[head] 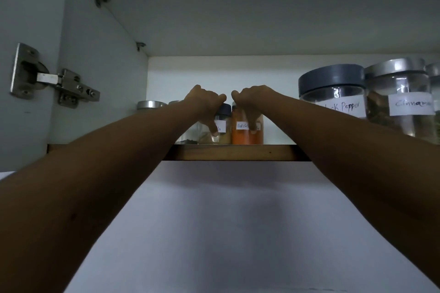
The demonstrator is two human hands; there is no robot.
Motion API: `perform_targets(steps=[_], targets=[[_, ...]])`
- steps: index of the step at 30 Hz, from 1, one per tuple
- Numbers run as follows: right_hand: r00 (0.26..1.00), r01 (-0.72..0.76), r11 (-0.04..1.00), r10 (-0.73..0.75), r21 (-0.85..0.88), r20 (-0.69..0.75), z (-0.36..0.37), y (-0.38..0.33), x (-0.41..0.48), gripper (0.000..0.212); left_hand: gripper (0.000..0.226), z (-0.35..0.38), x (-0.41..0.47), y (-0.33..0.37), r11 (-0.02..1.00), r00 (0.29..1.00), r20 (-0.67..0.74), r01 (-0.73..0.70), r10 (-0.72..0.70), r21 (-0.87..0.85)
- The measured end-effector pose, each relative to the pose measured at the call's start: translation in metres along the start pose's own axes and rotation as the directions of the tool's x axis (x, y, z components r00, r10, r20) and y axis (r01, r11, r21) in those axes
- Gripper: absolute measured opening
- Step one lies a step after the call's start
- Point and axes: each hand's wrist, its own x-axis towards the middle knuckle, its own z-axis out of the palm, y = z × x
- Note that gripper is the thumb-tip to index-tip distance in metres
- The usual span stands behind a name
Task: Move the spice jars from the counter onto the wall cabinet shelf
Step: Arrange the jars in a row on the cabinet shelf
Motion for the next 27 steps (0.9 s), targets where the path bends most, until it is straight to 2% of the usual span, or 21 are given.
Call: perform_targets(steps=[4, 13, 16, 18, 20, 21, 23, 25, 27], targets=[[0.999, -0.008, 0.998, 0.01, 0.07, -0.039, 0.009, 0.001, -0.001, 0.088, 0.078, -0.002, -0.001, 0.0, 1.0, 1.0, 0.005, 0.001, 0.0, -0.022], [0.994, -0.012, 0.981, 0.033, 0.196, -0.104, 0.019, -0.002, -0.004, 0.052, 0.073, 0.006, -0.008, 0.005, 0.998, 0.999, 0.016, 0.035, -0.035, -0.047], [0.997, -0.028, 0.993, 0.035, 0.113, -0.062, 0.018, -0.003, -0.006, 0.054, 0.074, 0.009, -0.011, 0.006, 0.999, 0.999, -0.017, 0.045, -0.045, -0.001], [0.999, -0.05, 0.999, 0.05, 0.002, -0.005, 0.014, -0.004, -0.015, 0.068, 0.087, 0.009, -0.019, 0.005, 0.997, 0.999, -0.022, 0.042, -0.041, 0.069], [0.995, -0.097, 0.993, 0.1, -0.073, 0.028, 0.006, -0.006, -0.022, 0.07, 0.104, 0.005, -0.029, 0.003, 0.985, 0.998, -0.017, 0.063, -0.061, 0.158], [0.992, -0.12, 0.989, 0.123, -0.088, 0.023, 0.001, -0.006, -0.026, 0.067, 0.105, 0.002, -0.033, 0.001, 0.981, 0.997, -0.028, 0.075, -0.071, 0.181], [0.992, -0.123, 0.989, 0.122, -0.08, -0.011, -0.013, -0.004, -0.035, 0.05, 0.092, -0.009, -0.041, -0.002, 0.983, 0.997, -0.061, 0.063, -0.053, 0.172], [0.996, -0.085, 0.995, 0.083, -0.053, -0.043, -0.028, -0.003, -0.044, 0.035, 0.068, -0.022, -0.047, -0.004, 0.989, 0.996, -0.086, 0.019, -0.007, 0.146], [0.997, -0.057, 0.997, 0.054, -0.05, -0.061, -0.044, 0.003, -0.053, 0.03, 0.053, -0.038, -0.052, -0.006, 0.99, 0.996, -0.093, 0.004, 0.009, 0.139]])
